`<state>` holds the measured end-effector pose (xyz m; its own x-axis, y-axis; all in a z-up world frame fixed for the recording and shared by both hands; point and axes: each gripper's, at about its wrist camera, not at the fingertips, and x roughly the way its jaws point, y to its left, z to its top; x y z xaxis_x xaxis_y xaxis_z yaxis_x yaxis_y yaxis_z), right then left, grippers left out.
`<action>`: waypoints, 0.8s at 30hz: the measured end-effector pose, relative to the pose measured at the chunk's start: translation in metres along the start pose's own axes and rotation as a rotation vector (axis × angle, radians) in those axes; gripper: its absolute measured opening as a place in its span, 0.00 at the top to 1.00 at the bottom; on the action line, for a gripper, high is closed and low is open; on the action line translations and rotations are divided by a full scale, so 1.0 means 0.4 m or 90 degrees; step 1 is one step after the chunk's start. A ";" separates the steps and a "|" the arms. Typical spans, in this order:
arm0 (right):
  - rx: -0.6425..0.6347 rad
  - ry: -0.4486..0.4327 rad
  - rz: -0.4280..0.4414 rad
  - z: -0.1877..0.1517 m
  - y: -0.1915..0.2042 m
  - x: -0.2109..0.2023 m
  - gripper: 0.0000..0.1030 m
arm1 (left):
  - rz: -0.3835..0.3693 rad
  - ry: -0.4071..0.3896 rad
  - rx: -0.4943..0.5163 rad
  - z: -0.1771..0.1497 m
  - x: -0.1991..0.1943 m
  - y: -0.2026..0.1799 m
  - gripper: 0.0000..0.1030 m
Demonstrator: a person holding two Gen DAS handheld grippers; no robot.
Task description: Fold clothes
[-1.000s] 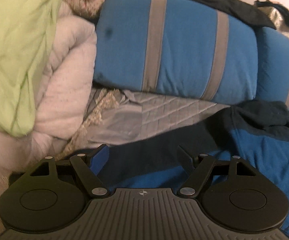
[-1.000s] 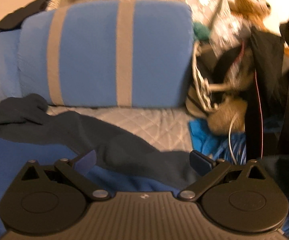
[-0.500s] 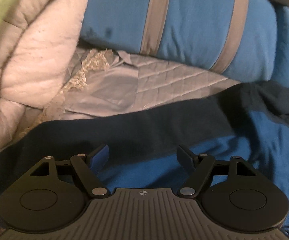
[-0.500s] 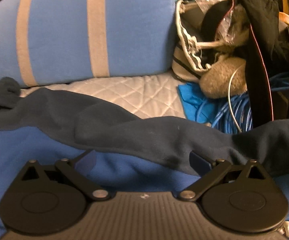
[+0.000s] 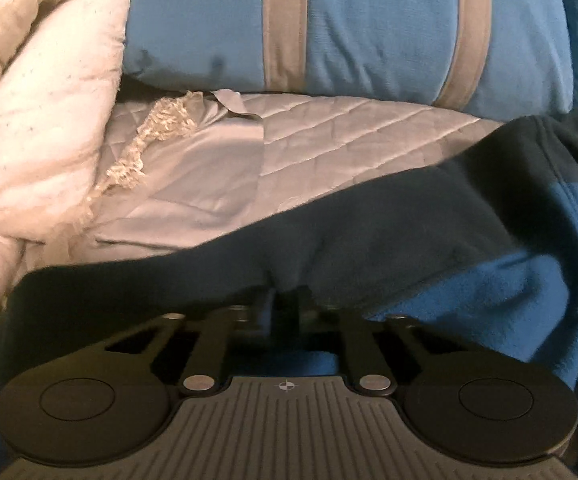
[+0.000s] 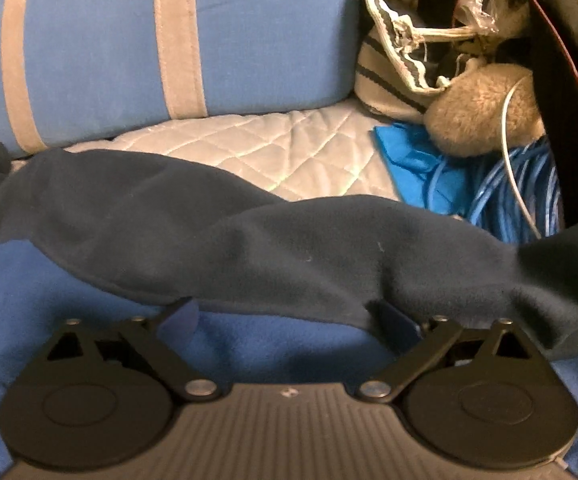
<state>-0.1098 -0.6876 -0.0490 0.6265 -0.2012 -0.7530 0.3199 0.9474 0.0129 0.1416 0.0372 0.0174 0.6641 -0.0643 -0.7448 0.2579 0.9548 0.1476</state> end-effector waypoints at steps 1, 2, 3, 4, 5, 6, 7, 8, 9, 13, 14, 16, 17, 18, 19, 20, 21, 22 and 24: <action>-0.008 -0.001 0.005 0.000 0.002 -0.004 0.32 | 0.006 0.000 0.003 0.003 0.000 -0.003 0.95; -0.010 -0.001 0.006 0.002 0.001 -0.009 0.41 | 0.011 -0.001 0.003 0.004 0.000 -0.004 0.95; -0.007 0.000 0.004 0.005 -0.001 -0.013 0.63 | 0.016 -0.002 -0.001 0.004 -0.001 -0.001 0.96; -0.004 0.002 0.001 0.008 -0.003 -0.018 0.78 | 0.023 -0.004 -0.005 0.004 -0.002 0.001 0.96; -0.002 0.002 -0.001 0.011 -0.007 -0.024 0.83 | 0.041 -0.007 -0.007 0.004 -0.004 0.005 0.96; 0.001 0.001 -0.004 0.012 -0.012 -0.029 0.88 | 0.068 -0.011 -0.008 0.004 -0.008 0.010 0.97; 0.003 -0.001 -0.008 0.014 -0.016 -0.035 0.92 | 0.091 -0.012 -0.010 0.005 -0.009 0.018 0.97; 0.002 -0.007 -0.015 0.014 -0.018 -0.040 0.92 | 0.099 -0.008 -0.015 0.005 -0.009 0.031 0.97; -0.004 -0.016 -0.030 0.014 -0.018 -0.046 0.93 | 0.096 -0.006 -0.024 0.006 -0.011 0.046 0.97; -0.003 -0.022 -0.047 0.013 -0.031 -0.052 0.94 | 0.101 -0.006 -0.011 0.008 -0.025 0.062 0.96; -0.006 -0.020 -0.049 0.013 -0.032 -0.051 0.94 | 0.096 -0.013 -0.007 0.009 -0.031 0.061 0.96; -0.006 -0.020 -0.047 0.012 -0.034 -0.051 0.92 | 0.083 -0.033 -0.004 0.012 -0.046 0.061 0.91; -0.005 -0.021 -0.045 0.011 -0.035 -0.052 0.90 | 0.074 -0.035 -0.002 0.014 -0.053 0.060 0.89; -0.011 -0.023 -0.049 0.011 -0.031 -0.054 0.66 | 0.069 -0.031 -0.001 0.018 -0.059 0.059 0.86; -0.023 -0.024 -0.057 0.011 -0.024 -0.057 0.54 | 0.065 -0.029 -0.001 0.024 -0.069 0.058 0.77; -0.031 -0.023 -0.065 0.012 -0.018 -0.060 0.46 | 0.058 -0.033 -0.003 0.032 -0.084 0.057 0.70; -0.037 -0.024 -0.069 0.016 -0.015 -0.066 0.24 | 0.051 -0.037 -0.004 0.040 -0.099 0.057 0.57; -0.043 -0.033 -0.064 0.020 -0.013 -0.077 0.08 | 0.044 -0.041 -0.006 0.048 -0.113 0.056 0.47; -0.047 -0.056 -0.033 0.032 -0.006 -0.109 0.03 | 0.029 -0.064 -0.007 0.065 -0.155 0.054 0.36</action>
<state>-0.1288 -0.6842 -0.0079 0.6721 -0.2681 -0.6903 0.3019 0.9504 -0.0751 0.1244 0.0542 0.0838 0.7424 -0.0489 -0.6682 0.2187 0.9604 0.1728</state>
